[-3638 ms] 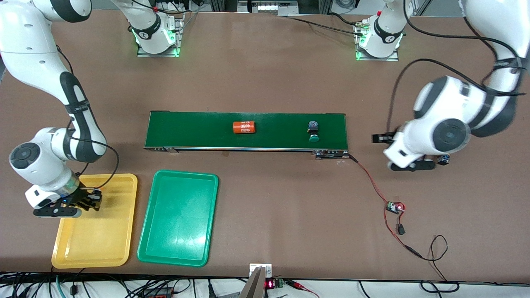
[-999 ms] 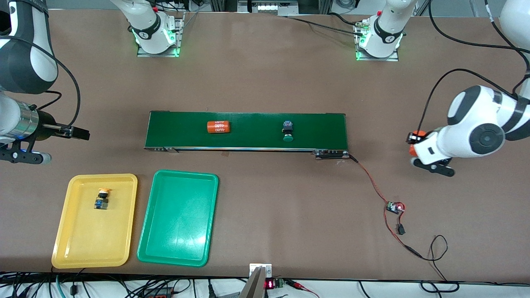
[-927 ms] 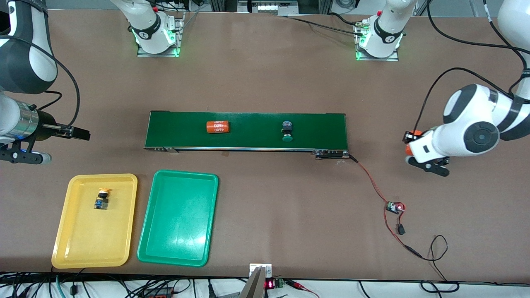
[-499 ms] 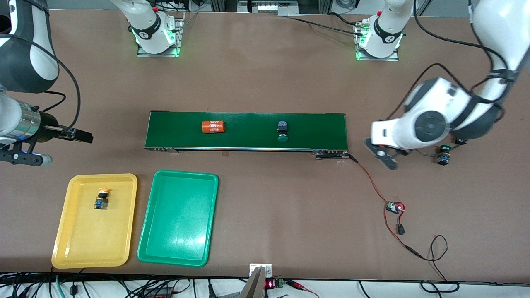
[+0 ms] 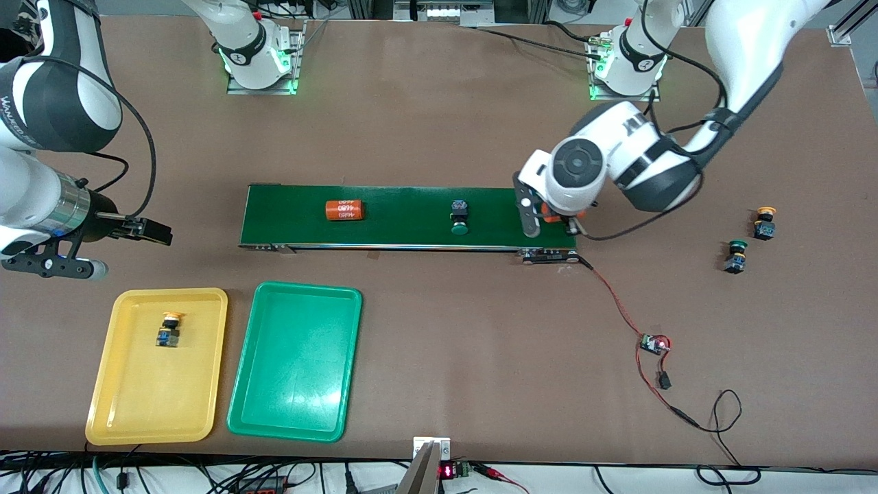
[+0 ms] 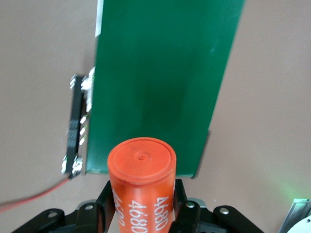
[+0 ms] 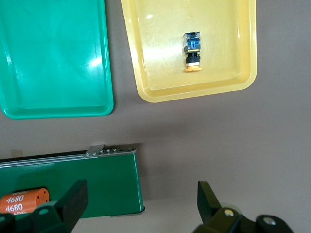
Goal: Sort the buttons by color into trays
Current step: 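Place the orange cylinder on the belt while the right gripper returns to the belt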
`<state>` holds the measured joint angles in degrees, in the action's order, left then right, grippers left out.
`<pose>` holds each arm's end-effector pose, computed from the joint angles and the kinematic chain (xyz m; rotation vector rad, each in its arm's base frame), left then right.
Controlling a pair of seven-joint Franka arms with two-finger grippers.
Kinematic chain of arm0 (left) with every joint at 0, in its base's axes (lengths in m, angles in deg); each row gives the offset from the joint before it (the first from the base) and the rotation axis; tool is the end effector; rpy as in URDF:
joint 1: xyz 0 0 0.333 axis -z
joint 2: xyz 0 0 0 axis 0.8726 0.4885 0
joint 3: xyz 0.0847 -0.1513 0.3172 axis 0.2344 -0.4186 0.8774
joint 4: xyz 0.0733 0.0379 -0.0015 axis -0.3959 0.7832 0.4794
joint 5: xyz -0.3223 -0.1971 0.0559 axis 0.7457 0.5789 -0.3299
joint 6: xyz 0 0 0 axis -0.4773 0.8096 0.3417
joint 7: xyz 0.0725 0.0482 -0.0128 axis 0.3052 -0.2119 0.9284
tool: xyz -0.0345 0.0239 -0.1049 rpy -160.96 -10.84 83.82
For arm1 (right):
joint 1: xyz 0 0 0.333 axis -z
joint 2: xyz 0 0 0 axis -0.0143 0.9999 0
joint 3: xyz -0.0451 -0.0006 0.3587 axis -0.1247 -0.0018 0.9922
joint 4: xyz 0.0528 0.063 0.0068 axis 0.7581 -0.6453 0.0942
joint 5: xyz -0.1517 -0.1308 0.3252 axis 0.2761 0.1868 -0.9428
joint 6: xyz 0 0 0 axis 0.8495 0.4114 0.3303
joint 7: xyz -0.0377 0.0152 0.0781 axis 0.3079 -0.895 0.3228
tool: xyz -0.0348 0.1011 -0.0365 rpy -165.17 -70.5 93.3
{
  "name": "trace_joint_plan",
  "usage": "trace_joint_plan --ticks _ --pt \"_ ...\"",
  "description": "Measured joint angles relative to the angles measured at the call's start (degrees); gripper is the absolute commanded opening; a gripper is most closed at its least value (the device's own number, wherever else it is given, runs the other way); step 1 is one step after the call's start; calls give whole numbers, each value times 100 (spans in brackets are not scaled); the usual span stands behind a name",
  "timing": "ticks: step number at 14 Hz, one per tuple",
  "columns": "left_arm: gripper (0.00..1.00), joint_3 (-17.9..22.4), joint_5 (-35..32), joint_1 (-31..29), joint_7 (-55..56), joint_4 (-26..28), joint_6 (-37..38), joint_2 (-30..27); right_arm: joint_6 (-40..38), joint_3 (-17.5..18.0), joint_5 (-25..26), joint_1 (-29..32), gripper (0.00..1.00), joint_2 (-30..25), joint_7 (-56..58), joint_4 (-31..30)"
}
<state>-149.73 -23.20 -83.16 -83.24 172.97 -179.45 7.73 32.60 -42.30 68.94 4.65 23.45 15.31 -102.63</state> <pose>0.5388 -0.2769 0.3533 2.3567 -2.0214 -0.4640 0.6395 0.0176 0.5216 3.1032 -0.1883 -0.1288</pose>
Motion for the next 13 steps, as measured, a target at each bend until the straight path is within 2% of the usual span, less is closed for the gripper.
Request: trace_joint_plan --ticks 4,5,6,9,13 --pt "21 137 -256 84 -225 27 -295 464 179 -27 -265 26 100 73 16 -21" --pt "74 230 -302 217 -227 31 -317 590 284 -41 -341 67 100 70 52 -64" --pt "100 280 -310 313 -226 32 -330 617 371 -47 -358 75 100 65 57 -122" --pt "100 309 -331 451 -221 13 -348 617 945 3 -475 10 100 -54 57 -645" --pt "100 310 -335 435 -203 -84 -283 548 1105 43 -634 -464 100 -129 -145 -1180"
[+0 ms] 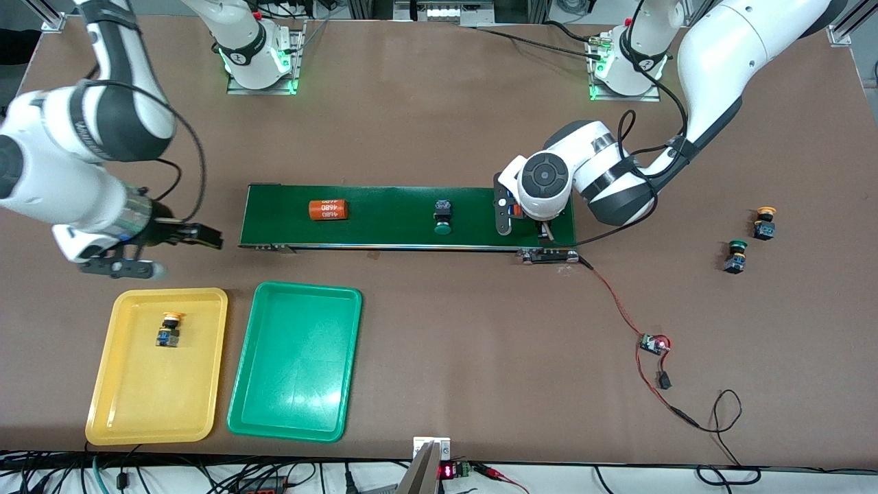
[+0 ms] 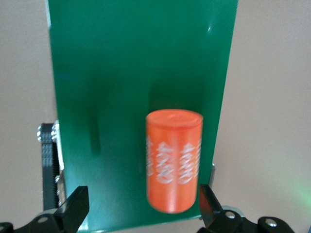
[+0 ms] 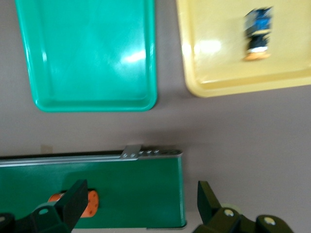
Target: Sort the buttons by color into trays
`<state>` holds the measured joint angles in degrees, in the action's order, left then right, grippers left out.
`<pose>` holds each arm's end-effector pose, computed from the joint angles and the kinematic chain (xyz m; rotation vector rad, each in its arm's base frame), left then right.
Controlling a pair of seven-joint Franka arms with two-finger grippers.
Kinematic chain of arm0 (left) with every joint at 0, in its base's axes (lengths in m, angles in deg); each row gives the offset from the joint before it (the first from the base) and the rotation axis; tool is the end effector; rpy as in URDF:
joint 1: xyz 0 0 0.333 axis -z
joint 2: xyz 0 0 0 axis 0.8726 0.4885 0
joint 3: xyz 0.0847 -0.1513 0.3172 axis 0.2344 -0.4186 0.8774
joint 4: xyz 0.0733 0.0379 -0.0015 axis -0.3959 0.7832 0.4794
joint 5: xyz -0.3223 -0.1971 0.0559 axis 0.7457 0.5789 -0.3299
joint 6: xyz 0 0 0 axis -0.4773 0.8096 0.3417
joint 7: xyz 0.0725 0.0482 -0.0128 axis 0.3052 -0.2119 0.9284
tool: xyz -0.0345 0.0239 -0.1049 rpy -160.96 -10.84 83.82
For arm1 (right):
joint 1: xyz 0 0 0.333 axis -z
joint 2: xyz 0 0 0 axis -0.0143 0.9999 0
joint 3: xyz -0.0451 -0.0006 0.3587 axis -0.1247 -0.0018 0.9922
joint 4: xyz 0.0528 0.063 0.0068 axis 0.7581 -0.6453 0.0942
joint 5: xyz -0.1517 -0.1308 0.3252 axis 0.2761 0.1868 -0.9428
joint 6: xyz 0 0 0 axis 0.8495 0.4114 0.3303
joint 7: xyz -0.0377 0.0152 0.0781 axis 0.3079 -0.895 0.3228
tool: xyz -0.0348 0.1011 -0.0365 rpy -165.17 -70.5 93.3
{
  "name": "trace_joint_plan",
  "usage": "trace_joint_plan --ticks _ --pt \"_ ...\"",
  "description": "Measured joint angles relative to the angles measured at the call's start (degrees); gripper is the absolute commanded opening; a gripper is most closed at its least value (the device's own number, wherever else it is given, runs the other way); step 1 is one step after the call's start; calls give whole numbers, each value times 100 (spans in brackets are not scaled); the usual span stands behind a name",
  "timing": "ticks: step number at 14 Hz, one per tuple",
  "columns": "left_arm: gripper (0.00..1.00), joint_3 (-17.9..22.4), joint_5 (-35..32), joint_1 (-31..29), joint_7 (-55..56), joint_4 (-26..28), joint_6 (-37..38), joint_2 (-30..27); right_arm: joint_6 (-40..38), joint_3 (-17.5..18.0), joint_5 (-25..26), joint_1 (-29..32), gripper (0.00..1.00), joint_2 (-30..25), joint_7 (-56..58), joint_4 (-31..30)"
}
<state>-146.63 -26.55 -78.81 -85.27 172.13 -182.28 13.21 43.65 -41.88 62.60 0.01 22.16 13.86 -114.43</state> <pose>0.5423 -0.2966 0.3057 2.2458 -2.1092 -0.4653 0.6186 0.0837 0.4573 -3.0658 0.1406 0.1378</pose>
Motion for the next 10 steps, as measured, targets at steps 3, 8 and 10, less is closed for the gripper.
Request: trace_joint_plan --ticks 3,8,10 --pt "100 -15 0 -83 426 -309 660 -219 68 7 0 -363 100 1 -366 -99" --pt "100 -56 1 -181 1640 -1334 2157 -421 388 16 16 -1010 100 140 -931 -151" --pt "100 -40 1 -320 2335 -1519 2252 -419 499 12 50 -1122 100 231 -994 -160"
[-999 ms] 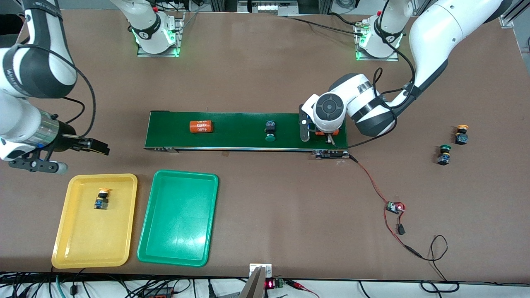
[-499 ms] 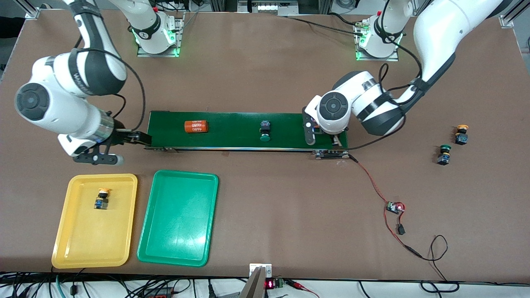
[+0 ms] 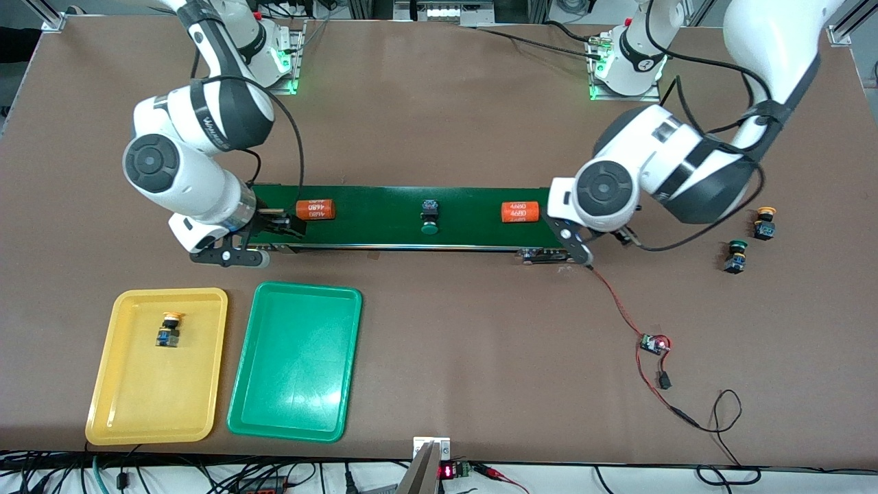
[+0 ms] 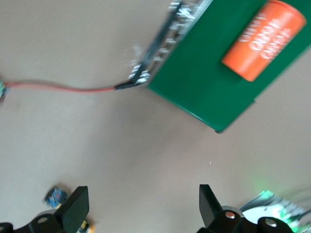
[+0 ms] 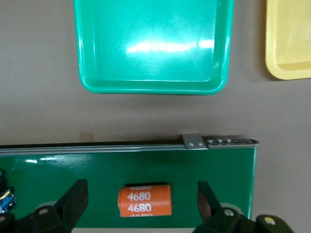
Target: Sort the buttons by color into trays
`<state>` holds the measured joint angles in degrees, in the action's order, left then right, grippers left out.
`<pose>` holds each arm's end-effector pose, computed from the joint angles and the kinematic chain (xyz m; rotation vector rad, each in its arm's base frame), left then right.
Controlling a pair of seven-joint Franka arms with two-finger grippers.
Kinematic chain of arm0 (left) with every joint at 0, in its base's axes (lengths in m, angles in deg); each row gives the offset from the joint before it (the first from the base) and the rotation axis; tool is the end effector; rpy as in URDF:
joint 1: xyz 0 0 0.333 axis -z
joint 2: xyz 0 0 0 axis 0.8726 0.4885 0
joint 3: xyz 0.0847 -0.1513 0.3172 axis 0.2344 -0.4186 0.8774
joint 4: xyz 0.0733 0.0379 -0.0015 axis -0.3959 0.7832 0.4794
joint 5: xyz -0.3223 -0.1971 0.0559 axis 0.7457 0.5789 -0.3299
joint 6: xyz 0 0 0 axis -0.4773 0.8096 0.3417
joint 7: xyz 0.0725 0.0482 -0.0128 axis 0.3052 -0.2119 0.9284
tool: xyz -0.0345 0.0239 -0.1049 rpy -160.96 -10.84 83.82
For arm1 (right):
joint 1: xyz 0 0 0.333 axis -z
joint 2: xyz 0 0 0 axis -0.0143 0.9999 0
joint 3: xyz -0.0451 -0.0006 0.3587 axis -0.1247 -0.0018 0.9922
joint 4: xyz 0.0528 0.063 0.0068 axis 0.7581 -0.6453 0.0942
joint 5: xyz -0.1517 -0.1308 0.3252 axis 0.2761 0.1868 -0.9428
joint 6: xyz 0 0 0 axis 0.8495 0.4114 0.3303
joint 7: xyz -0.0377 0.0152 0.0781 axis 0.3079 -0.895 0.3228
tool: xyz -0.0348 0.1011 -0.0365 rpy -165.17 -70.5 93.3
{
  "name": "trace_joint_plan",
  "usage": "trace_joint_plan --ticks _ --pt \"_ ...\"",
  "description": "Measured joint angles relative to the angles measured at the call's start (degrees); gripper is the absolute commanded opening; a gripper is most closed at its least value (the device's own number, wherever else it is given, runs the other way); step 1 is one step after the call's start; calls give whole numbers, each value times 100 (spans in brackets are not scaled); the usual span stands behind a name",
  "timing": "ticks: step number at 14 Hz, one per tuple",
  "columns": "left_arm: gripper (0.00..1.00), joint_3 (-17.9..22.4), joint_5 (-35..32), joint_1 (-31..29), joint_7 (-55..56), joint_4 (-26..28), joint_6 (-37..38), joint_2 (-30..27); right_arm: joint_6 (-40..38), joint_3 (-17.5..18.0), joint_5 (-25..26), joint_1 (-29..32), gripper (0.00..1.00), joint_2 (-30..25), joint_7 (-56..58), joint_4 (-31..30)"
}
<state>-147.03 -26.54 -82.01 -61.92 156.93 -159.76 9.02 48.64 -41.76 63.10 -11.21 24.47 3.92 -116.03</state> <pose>0.6000 -0.2108 0.4143 -2.6288 1.2475 0.5994 0.5987 0.2049 0.4266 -3.0827 0.1059 0.1259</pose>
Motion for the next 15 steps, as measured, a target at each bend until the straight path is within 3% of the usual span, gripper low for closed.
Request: trace_joint_plan --ticks 4,9,15 --pt "100 123 0 -269 887 -251 17 10 59 -82 3 14 100 8 8 26" --pt "100 1036 0 -439 918 -985 18 35 84 -75 21 -17 100 9 28 10" --pt "100 1410 5 -1140 1307 -786 28 253 204 -142 29 -250 100 11 77 8"
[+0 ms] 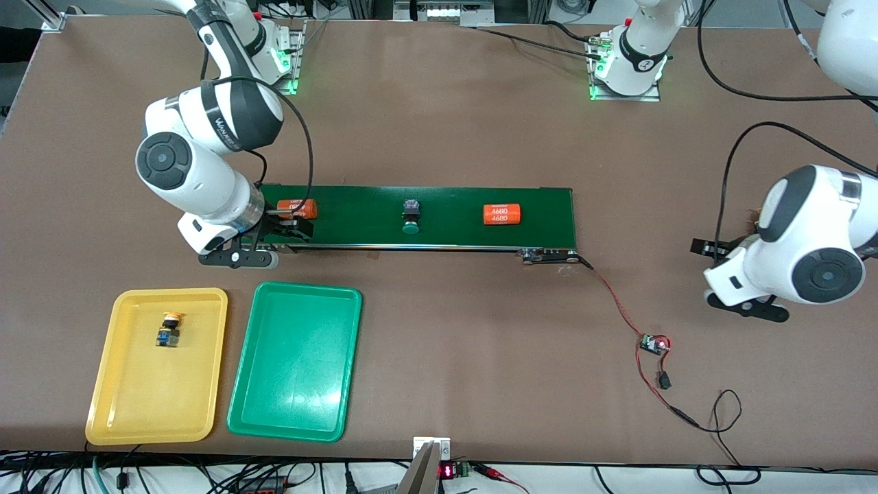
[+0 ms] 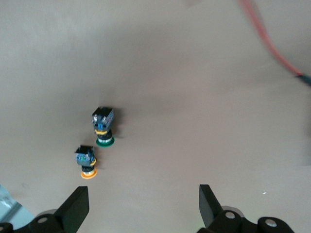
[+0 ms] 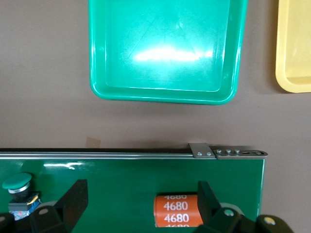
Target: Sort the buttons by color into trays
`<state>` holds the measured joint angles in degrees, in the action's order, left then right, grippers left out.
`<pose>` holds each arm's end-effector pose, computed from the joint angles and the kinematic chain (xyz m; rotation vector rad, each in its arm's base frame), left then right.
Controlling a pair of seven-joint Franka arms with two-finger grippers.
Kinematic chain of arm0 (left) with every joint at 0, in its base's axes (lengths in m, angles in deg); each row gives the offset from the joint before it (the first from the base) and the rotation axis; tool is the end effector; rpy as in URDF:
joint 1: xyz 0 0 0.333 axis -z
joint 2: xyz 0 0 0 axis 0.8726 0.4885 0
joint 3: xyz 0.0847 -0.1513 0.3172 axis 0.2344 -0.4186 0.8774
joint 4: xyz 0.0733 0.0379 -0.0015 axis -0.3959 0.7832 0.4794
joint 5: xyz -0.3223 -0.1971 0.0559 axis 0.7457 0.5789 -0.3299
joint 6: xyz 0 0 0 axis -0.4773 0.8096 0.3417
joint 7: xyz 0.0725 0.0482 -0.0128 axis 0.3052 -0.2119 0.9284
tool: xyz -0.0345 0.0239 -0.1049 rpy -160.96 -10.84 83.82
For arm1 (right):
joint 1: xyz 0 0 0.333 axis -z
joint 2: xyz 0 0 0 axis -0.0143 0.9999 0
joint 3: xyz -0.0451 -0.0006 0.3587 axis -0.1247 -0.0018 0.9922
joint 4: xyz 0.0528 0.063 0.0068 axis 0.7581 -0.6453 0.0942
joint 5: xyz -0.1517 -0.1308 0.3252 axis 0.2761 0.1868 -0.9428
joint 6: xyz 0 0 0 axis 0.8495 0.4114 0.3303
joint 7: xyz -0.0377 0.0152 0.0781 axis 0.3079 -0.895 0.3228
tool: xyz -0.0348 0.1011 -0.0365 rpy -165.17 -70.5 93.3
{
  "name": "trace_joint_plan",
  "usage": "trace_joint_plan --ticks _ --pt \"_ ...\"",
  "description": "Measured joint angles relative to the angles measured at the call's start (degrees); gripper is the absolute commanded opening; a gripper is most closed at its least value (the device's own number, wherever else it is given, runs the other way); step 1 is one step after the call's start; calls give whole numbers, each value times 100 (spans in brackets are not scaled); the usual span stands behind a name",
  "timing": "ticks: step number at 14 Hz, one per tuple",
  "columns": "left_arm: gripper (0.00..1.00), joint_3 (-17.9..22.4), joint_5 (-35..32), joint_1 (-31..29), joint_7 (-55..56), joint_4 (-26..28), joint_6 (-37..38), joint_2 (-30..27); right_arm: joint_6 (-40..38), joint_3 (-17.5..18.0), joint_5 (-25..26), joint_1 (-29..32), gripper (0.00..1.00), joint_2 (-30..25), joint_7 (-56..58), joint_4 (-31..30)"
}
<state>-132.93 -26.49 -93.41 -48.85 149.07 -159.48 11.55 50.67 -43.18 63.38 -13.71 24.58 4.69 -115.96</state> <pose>0.6695 0.0521 0.3822 -2.8558 0.2634 0.6577 0.5989 0.2185 0.4283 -3.0852 0.0532 0.0706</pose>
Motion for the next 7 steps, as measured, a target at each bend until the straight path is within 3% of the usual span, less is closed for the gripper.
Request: trace_joint_plan --ticks 4,7 --pt "100 33 1 -1061 -30 918 -1315 172 4 -113 -2 -40 100 6 -55 -12" --pt "100 72 -20 -1444 -75 1471 -2154 215 59 -113 -2 -276 100 170 -369 -46"
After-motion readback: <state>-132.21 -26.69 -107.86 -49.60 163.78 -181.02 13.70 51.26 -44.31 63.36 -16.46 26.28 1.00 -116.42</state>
